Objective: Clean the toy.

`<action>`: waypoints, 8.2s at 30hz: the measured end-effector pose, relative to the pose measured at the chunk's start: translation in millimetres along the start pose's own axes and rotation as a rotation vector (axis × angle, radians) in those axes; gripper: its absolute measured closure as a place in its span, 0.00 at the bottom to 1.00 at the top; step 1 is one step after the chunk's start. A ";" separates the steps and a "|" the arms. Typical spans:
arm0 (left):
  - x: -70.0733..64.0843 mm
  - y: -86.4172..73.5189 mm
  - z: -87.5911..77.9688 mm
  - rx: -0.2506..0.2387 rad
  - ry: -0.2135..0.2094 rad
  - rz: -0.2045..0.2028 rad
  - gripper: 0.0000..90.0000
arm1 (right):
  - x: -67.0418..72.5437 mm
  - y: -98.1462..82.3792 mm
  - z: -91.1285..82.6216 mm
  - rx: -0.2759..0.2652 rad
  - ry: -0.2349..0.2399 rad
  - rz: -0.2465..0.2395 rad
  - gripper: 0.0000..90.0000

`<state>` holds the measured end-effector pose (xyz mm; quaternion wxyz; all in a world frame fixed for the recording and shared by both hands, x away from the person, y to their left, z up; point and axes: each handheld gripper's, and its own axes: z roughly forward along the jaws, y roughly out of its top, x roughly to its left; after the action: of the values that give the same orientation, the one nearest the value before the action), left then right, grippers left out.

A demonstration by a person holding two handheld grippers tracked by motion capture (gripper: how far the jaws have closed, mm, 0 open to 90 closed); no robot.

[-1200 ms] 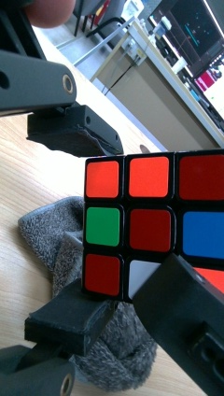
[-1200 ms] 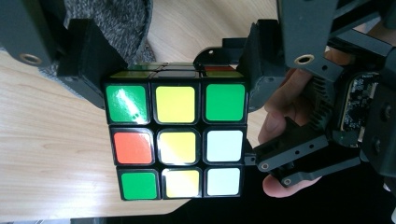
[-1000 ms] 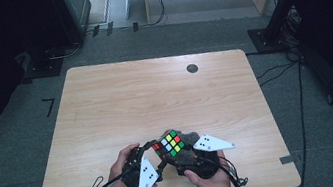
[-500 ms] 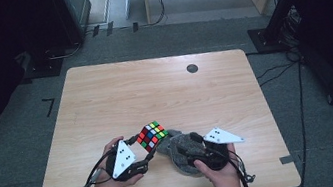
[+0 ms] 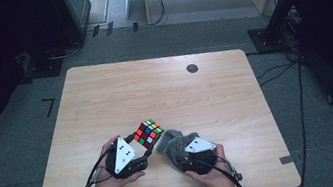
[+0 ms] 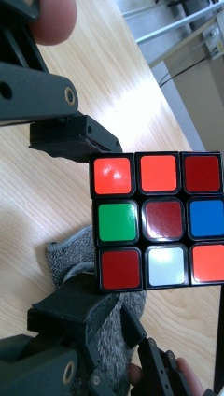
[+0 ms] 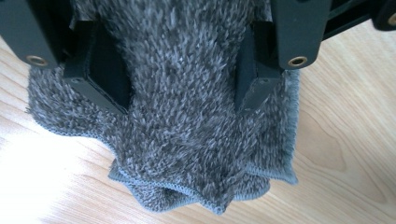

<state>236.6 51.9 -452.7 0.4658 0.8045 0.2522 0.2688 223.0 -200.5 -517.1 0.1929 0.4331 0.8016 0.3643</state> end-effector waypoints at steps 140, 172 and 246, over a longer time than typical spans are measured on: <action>-28.0 9.6 -1.1 0.021 0.013 0.118 0.39 | 65.2 60.5 -68.5 -0.350 -0.022 -0.318 0.83; -4.2 7.8 -24.8 -0.202 -0.177 0.043 0.39 | 30.1 62.0 -90.3 -0.448 0.018 -0.159 0.81; 5.8 14.3 -34.4 -0.334 -0.339 -0.132 0.39 | 3.1 54.5 -89.4 -0.476 0.213 0.070 0.80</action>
<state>220.1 70.6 -424.4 0.6445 0.7317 0.1745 0.1366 195.7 -215.6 -417.1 0.1909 0.3622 0.6936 0.5927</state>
